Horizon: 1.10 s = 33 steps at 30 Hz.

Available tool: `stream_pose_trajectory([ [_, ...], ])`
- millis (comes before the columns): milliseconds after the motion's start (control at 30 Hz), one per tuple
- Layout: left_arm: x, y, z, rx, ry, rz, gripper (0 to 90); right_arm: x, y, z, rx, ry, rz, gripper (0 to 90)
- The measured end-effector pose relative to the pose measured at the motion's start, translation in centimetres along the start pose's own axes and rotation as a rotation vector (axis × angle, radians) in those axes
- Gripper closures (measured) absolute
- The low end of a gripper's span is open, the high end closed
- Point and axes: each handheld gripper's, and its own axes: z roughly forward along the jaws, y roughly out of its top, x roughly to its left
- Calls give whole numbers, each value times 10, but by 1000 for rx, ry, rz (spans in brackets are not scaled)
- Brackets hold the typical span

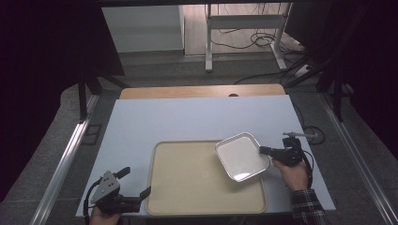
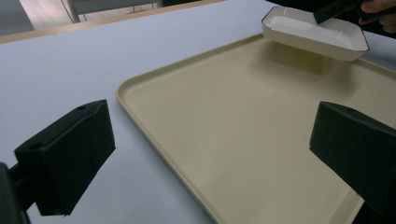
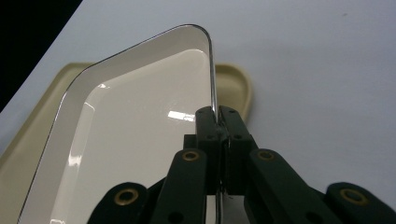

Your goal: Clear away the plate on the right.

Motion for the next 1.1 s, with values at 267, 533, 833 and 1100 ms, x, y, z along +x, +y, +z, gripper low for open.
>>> stream_pose_trajectory([
  [267,0,0,0,-1,0,-2,0,19,-5,14,16,55,-4,883],
  [533,0,0,0,0,-1,-1,0,40,-10,31,41,83,-29,882],
  [833,0,0,0,1,-1,2,0,60,-17,52,61,73,-56,871],
  [1100,0,0,0,2,-3,3,0,69,-20,67,74,61,-66,886],
])
